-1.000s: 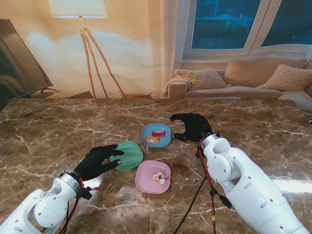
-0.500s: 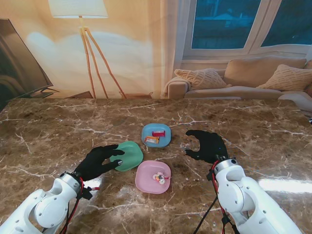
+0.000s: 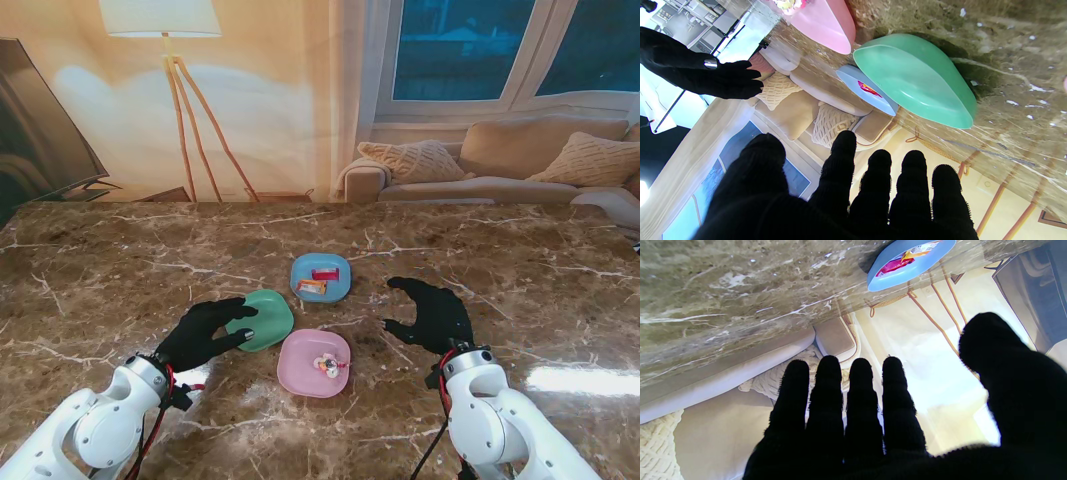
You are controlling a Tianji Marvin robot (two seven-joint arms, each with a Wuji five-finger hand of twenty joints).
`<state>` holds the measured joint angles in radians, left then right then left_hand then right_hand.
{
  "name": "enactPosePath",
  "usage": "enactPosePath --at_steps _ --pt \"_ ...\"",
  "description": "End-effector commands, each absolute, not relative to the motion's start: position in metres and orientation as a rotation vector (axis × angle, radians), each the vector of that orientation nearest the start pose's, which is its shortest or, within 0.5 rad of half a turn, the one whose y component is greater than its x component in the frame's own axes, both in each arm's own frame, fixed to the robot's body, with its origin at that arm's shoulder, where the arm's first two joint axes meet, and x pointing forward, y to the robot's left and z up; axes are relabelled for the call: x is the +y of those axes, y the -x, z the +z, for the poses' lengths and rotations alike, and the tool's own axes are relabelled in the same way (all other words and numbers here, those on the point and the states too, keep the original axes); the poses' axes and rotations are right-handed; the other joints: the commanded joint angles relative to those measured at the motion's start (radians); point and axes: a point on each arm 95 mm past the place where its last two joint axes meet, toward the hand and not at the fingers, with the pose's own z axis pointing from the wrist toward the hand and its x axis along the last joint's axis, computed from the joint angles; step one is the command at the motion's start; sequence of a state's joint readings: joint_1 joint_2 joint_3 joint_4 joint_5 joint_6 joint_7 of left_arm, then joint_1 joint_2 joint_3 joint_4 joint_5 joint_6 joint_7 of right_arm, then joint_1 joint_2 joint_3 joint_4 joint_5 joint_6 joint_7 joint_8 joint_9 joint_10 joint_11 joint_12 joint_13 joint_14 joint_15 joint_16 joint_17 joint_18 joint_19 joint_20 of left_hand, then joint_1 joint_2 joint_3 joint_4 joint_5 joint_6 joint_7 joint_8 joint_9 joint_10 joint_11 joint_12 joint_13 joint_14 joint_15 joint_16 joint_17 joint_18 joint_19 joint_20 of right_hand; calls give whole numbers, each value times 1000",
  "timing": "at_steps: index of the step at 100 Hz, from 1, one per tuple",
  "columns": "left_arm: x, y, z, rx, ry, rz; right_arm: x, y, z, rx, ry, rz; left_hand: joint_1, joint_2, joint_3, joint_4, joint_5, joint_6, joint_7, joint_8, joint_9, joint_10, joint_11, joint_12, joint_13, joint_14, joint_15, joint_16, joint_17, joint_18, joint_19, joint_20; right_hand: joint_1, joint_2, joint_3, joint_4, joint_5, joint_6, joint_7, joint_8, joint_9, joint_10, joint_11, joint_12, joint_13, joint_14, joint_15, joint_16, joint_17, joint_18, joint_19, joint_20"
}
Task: Portion candies into small dishes
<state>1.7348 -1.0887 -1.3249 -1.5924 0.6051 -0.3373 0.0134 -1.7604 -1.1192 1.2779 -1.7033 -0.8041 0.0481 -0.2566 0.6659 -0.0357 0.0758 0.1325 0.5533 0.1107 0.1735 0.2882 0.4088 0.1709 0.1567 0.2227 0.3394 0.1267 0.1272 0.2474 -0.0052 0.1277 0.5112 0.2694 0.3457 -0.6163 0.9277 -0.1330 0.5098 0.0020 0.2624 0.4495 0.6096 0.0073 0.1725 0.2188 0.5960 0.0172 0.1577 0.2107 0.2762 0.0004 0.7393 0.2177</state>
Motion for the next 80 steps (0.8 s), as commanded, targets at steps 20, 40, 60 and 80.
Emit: enactPosePath --at_steps 20,40,60,80 --pt "17 -349 -359 1421 1522 -1901 -12 -348 -346 1142 -1435 1670 17 24 -6 -17 -21 7 -20 -22 4 -22 4 -4 -1 -19 -7 -13 -10 -11 -12 -4 -53 23 -33 34 -19 -9 -11 -8 -25 -4 -17 -23 -40 -63 -14 -19 -15 -45 -33 -23" --pt "15 -350 -360 1417 1524 -1903 -14 -349 -350 1132 -1440 1689 17 23 -5 -17 -21 7 -19 -22 4 -23 3 -4 -1 -19 -7 -13 -9 -11 -11 -3 -52 28 -43 39 -12 -15 -10 -7 -25 -5 -18 -25 -40 -63 -15 -20 -14 -47 -36 -24" --pt "11 -352 -358 1419 1520 -1906 -14 -350 -352 1123 -1442 1709 17 23 -5 -17 -20 7 -18 -22 5 -24 4 -3 0 -19 -6 -13 -10 -12 -10 -3 -50 27 -43 41 -11 -16 -10 -6 -28 -3 -19 -25 -42 -63 -17 -20 -15 -46 -39 -24" --pt "9 -354 -355 1430 1511 -1908 -15 -352 -352 1109 -1429 1732 16 24 -4 -17 -20 5 -17 -22 4 -24 3 -3 0 -20 -6 -13 -10 -11 -10 -3 -48 25 -40 41 -10 -18 -10 -5 -26 -3 -18 -25 -42 -62 -17 -20 -15 -46 -40 -24"
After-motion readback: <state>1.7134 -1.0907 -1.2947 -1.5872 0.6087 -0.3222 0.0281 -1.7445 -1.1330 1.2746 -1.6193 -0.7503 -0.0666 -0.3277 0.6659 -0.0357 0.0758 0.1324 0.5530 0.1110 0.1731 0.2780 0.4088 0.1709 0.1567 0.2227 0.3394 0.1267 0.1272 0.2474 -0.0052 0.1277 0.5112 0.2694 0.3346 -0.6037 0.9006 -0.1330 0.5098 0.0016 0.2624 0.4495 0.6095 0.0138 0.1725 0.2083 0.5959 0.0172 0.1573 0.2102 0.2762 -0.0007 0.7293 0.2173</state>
